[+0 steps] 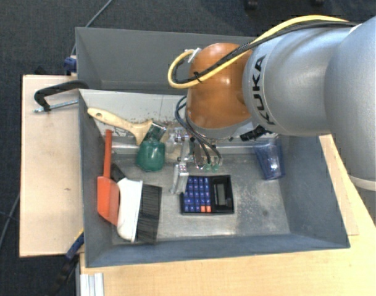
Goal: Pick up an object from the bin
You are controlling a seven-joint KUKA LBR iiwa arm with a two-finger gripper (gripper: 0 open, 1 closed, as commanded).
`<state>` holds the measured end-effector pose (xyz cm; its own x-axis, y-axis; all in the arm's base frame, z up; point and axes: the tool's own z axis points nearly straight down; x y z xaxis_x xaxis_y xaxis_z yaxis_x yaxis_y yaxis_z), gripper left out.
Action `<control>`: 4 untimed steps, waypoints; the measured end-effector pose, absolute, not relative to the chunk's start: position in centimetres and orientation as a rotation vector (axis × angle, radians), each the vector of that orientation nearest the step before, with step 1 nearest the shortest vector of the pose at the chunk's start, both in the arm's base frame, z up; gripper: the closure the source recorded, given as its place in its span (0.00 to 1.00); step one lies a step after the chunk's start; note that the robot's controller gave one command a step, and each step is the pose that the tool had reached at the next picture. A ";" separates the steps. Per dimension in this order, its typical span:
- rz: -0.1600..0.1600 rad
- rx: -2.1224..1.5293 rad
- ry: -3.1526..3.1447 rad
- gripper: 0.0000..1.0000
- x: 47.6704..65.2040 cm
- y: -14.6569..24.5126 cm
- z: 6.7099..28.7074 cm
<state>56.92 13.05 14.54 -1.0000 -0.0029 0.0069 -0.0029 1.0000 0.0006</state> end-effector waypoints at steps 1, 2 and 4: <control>-0.003 0.001 -3.143 0.00 57.1 13.0 15.1; -0.004 0.014 -3.142 0.00 55.1 7.5 8.9; -0.005 -0.103 -3.144 0.00 55.1 5.9 7.0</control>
Offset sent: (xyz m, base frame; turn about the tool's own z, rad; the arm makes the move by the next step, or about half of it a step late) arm -0.0251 -0.0729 -0.0754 -0.0024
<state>55.07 5.86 6.98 -0.9978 0.0654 -0.0039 0.0654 0.9979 0.0033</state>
